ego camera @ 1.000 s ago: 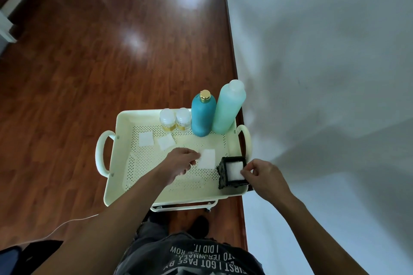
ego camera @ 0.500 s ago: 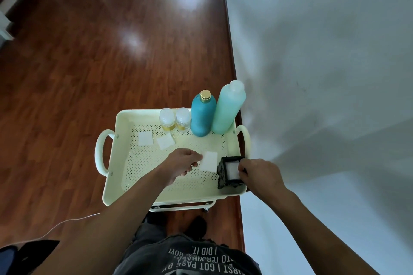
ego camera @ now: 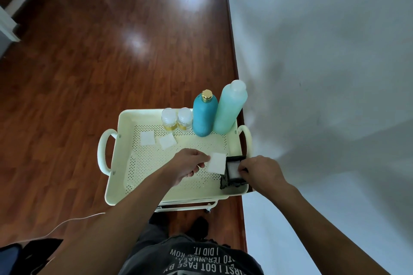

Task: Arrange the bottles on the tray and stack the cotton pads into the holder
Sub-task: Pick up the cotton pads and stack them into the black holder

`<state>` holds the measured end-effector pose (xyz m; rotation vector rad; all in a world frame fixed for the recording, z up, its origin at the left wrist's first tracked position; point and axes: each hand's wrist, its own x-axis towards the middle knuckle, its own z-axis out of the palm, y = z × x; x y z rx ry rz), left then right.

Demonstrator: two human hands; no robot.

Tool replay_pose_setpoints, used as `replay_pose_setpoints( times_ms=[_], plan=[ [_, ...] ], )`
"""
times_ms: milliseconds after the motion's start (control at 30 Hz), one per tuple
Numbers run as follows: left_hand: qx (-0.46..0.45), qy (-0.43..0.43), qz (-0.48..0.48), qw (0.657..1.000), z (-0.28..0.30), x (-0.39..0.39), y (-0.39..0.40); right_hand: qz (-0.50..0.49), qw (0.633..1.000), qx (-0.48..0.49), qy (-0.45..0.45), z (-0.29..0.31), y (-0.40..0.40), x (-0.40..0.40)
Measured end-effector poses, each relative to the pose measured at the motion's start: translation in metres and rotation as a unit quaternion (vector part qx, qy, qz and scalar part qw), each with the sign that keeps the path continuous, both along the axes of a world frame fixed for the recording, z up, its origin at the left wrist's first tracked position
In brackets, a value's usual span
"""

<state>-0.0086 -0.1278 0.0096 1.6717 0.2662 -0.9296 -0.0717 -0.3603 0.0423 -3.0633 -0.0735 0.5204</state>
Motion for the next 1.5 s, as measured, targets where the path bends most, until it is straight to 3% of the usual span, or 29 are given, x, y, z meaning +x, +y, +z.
replay_pose_setpoints(
  times_ms=[433,867,1300,1500],
  plan=[
    [-0.009,0.037,0.042,0.998,0.018,-0.008,-0.043,-0.078,0.985,0.117,-0.103,0.009,-0.020,-0.013],
    [0.004,0.038,0.078,0.996,0.012,-0.030,-0.072,-0.109,0.976,0.179,-0.054,0.006,-0.022,-0.018],
    [0.013,0.012,0.032,0.999,0.015,-0.033,-0.055,-0.009,0.994,0.073,-0.082,0.002,-0.007,-0.014],
    [0.027,-0.004,0.011,1.000,0.019,-0.027,-0.048,-0.011,0.998,0.048,-0.028,0.002,0.000,-0.003]
  ],
)
